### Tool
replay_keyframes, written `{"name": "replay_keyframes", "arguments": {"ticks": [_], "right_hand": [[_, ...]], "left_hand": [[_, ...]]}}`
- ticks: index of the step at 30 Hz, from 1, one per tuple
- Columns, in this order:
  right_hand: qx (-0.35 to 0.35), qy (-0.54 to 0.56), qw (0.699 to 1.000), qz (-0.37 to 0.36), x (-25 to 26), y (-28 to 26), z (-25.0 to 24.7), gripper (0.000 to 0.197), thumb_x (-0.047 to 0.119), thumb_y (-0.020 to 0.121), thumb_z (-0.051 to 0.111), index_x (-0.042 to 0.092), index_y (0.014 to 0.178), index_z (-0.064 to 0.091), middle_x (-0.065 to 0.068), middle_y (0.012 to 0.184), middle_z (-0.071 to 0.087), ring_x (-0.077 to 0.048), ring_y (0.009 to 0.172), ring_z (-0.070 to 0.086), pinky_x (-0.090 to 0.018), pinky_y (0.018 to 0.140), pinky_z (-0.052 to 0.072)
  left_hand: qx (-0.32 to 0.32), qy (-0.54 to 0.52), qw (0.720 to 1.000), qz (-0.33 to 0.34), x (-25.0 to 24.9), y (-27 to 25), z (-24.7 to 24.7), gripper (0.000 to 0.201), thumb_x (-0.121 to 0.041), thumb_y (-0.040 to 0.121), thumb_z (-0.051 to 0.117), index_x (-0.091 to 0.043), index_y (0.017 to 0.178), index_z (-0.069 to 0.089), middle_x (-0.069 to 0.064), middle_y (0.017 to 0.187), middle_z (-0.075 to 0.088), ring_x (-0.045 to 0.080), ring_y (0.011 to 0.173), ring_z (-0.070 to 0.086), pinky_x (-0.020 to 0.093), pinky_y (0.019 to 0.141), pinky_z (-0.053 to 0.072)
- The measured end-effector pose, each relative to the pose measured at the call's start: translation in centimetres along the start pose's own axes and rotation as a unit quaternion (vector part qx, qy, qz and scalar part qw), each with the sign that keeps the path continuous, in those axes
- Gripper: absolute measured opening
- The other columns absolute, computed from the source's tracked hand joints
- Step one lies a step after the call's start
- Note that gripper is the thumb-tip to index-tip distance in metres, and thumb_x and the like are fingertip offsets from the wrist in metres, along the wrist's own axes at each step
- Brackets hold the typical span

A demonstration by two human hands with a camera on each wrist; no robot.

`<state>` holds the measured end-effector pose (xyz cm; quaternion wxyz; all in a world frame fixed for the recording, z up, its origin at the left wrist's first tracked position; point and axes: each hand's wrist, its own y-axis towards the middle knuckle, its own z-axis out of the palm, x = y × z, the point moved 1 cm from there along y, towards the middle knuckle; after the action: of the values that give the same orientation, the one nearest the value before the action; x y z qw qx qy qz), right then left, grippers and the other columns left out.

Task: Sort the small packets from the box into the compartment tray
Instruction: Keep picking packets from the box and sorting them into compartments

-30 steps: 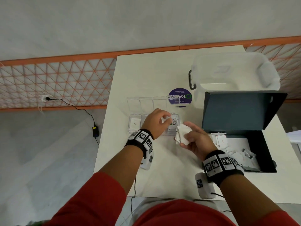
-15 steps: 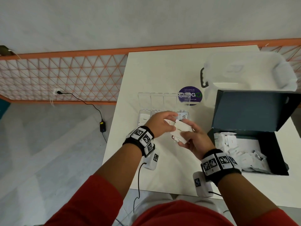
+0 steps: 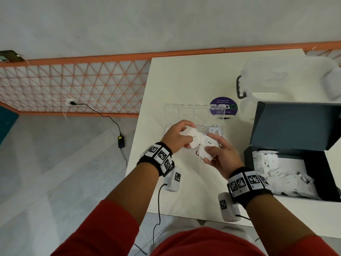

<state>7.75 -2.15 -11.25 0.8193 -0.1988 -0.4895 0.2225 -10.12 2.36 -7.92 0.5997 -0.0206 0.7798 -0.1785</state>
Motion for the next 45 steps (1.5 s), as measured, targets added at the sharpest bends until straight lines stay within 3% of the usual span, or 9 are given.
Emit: {"name": "replay_keyframes", "arguments": {"ticks": [4, 7, 13, 19, 24, 27, 34, 40, 45], "right_hand": [[0.017, -0.005, 1.0, 0.003, -0.3, 0.6, 1.2, 0.044, -0.011, 0.087, 0.056, 0.016, 0.121, 0.064, -0.014, 0.103, 0.071, -0.036, 0.083, 0.073, -0.03, 0.055, 0.056], [0.014, -0.008, 1.0, 0.006, -0.5, 1.0, 1.7, 0.045, -0.01, 0.088, 0.057, 0.015, 0.124, 0.062, -0.015, 0.106, 0.07, -0.036, 0.084, 0.073, -0.029, 0.055, 0.056], [0.01, -0.007, 1.0, 0.012, -0.8, 1.7, 2.2, 0.044, -0.01, 0.088, 0.057, 0.015, 0.124, 0.063, -0.017, 0.117, 0.065, -0.039, 0.088, 0.073, -0.028, 0.055, 0.055], [0.002, 0.0, 1.0, 0.015, -0.8, 2.0, 1.9, 0.042, -0.011, 0.087, 0.058, 0.017, 0.117, 0.066, -0.015, 0.11, 0.066, -0.043, 0.091, 0.072, -0.028, 0.053, 0.055], [-0.004, 0.003, 1.0, 0.013, -0.6, 2.2, 1.7, 0.041, -0.012, 0.086, 0.058, 0.021, 0.106, 0.072, -0.011, 0.102, 0.07, -0.043, 0.09, 0.072, -0.028, 0.053, 0.055], [-0.009, 0.006, 1.0, 0.008, -0.6, 2.4, 1.5, 0.041, -0.012, 0.085, 0.06, 0.023, 0.1, 0.074, -0.011, 0.102, 0.07, -0.044, 0.09, 0.072, -0.029, 0.053, 0.055], [-0.01, 0.009, 1.0, 0.017, -0.8, 2.6, 1.8, 0.041, -0.013, 0.085, 0.059, 0.02, 0.107, 0.071, -0.013, 0.108, 0.067, -0.047, 0.095, 0.07, -0.03, 0.054, 0.055], [0.01, 0.019, 0.999, 0.032, -0.3, 2.3, 1.8, 0.049, -0.013, 0.082, 0.043, 0.019, 0.108, 0.071, -0.015, 0.111, 0.068, -0.044, 0.091, 0.071, -0.032, 0.055, 0.057], [0.018, -0.004, 1.0, 0.021, -0.4, 1.7, 1.8, 0.045, -0.012, 0.087, 0.049, 0.02, 0.113, 0.068, -0.016, 0.114, 0.066, -0.043, 0.091, 0.072, -0.031, 0.055, 0.057]], "left_hand": [[-0.056, 0.023, 0.998, -0.014, 0.3, 0.3, -0.5, 0.018, -0.011, 0.069, 0.062, -0.022, 0.074, 0.049, -0.001, 0.081, 0.053, 0.015, 0.072, 0.053, 0.027, 0.061, 0.048], [-0.075, 0.023, 0.997, -0.003, 0.9, 0.5, -1.5, 0.023, -0.008, 0.076, 0.07, -0.02, 0.066, 0.053, -0.004, 0.063, 0.057, 0.01, 0.058, 0.051, 0.024, 0.059, 0.044], [-0.126, 0.014, 0.992, 0.004, 1.7, 0.9, -4.0, 0.023, -0.002, 0.081, 0.065, -0.025, 0.077, 0.067, -0.001, 0.089, 0.067, 0.009, 0.07, 0.064, 0.018, 0.06, 0.05], [-0.158, 0.185, 0.97, -0.013, 2.7, 2.3, -6.2, 0.022, -0.006, 0.086, 0.06, -0.025, 0.088, 0.071, -0.005, 0.095, 0.066, 0.01, 0.074, 0.062, 0.0, 0.06, 0.039], [-0.119, 0.311, 0.941, -0.056, 4.4, 3.1, -6.3, 0.023, -0.009, 0.089, 0.056, -0.022, 0.1, 0.071, 0.003, 0.104, 0.066, 0.017, 0.086, 0.059, 0.022, 0.076, 0.046], [-0.083, 0.414, 0.906, -0.026, 5.0, 3.4, -5.9, 0.024, -0.013, 0.091, 0.056, -0.021, 0.111, 0.068, 0.003, 0.112, 0.063, 0.022, 0.103, 0.056, 0.03, 0.087, 0.045], [-0.066, 0.551, 0.831, 0.036, 6.1, 3.6, -5.3, 0.024, -0.02, 0.091, 0.059, -0.024, 0.113, 0.068, 0.001, 0.116, 0.046, 0.022, 0.106, 0.043, 0.032, 0.09, 0.033], [-0.074, 0.502, 0.86, 0.046, 6.0, 3.4, -5.4, 0.023, -0.018, 0.089, 0.058, -0.023, 0.11, 0.067, -0.001, 0.117, 0.047, 0.019, 0.107, 0.045, 0.03, 0.091, 0.029], [-0.043, 0.255, 0.96, 0.109, 2.8, 2.5, -3.9, 0.009, -0.022, 0.084, 0.065, -0.03, 0.088, 0.066, -0.015, 0.09, 0.056, 0.003, 0.069, 0.054, 0.021, 0.069, 0.044]]}}
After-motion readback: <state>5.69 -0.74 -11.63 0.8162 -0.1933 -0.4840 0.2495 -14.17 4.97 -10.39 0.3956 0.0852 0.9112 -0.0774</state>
